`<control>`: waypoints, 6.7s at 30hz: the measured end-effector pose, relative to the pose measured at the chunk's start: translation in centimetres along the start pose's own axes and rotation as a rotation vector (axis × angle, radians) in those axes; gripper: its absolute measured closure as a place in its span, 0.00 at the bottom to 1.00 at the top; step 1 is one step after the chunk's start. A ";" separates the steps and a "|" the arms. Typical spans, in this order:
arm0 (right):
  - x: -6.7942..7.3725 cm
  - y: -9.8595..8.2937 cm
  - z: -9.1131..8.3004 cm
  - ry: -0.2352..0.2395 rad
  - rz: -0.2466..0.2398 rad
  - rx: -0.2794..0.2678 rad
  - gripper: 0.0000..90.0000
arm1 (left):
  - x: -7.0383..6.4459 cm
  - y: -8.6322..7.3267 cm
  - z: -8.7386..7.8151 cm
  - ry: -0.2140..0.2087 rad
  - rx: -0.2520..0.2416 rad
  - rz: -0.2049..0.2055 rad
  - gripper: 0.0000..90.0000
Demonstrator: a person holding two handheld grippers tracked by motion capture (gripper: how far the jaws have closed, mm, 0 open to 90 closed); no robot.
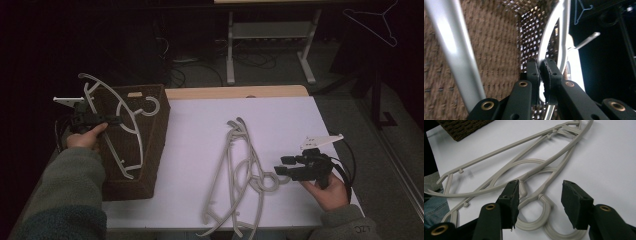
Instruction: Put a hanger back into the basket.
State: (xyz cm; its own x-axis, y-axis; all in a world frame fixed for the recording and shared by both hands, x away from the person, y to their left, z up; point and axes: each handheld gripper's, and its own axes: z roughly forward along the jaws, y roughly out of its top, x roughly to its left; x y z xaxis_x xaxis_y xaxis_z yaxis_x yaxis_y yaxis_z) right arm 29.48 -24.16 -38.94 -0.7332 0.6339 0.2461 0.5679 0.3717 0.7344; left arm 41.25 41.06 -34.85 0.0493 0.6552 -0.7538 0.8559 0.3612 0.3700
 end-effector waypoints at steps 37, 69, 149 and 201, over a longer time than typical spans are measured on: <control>0.3 0.2 0.5 -0.007 -0.008 0.023 0.51 | -3.7 -2.6 -2.1 0.040 0.048 0.260 0.68; 0.1 0.0 0.3 -0.022 0.007 0.026 0.51 | -10.8 -7.8 0.9 -0.094 0.126 0.479 0.66; 0.2 -0.7 3.9 -0.134 0.194 0.267 0.86 | -19.0 -17.9 15.2 -0.200 0.411 0.662 0.52; 0.9 2.2 1.0 -0.063 0.099 0.183 0.90 | -16.1 -21.3 25.4 -0.154 0.616 0.458 0.77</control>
State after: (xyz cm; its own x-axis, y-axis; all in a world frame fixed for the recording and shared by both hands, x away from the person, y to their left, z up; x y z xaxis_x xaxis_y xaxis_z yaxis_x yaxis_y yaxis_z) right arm 30.49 -22.09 -37.76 -0.6489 0.7126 0.2668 0.6986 0.4192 0.5798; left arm 35.25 5.96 -44.38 0.4992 0.5341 -0.6823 0.8620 -0.3859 0.3286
